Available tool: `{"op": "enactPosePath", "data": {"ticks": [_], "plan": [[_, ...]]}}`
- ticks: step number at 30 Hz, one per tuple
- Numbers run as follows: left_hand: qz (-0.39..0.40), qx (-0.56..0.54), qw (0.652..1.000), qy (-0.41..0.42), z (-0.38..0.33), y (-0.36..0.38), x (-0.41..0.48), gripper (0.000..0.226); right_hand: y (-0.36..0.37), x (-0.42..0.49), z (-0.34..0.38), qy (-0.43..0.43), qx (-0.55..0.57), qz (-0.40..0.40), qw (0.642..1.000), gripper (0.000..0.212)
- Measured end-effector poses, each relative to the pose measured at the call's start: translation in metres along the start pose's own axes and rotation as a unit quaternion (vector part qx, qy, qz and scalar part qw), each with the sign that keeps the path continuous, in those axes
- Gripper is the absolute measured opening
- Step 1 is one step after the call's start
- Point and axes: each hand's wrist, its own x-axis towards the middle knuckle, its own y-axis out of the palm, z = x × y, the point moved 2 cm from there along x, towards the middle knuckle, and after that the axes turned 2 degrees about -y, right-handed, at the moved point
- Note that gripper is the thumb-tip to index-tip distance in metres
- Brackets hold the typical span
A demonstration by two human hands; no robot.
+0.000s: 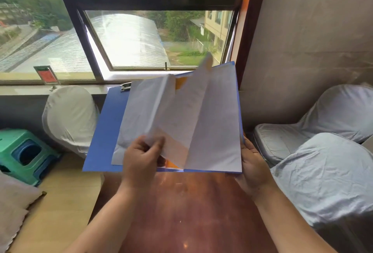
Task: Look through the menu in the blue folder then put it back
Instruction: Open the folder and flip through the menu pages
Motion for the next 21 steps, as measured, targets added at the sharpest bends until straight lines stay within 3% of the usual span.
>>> {"op": "enactPosePath", "data": {"ticks": [5,13,16,19,21], "plan": [[-0.166,0.054,0.984,-0.044,0.021,-0.053,0.024,0.032,-0.011,0.009,0.004,-0.012,0.017,-0.009,1.0,0.036],[-0.218,0.203,0.951,-0.081,0.025,-0.062,0.025,0.045,-0.006,0.015,0.003,-0.024,0.068,0.007,0.997,0.038],[-0.216,0.261,0.941,0.023,0.012,-0.055,0.022,0.057,-0.003,0.015,0.002,-0.019,0.074,0.005,0.997,0.039],[-0.112,0.314,0.93,0.155,-0.007,-0.031,0.021,0.036,0.001,0.015,0.0,-0.018,0.056,-0.004,0.998,0.039],[-0.048,0.357,0.9,0.244,-0.019,-0.008,0.015,0.035,0.005,0.013,-0.003,-0.016,0.044,-0.013,0.999,0.036]]}}
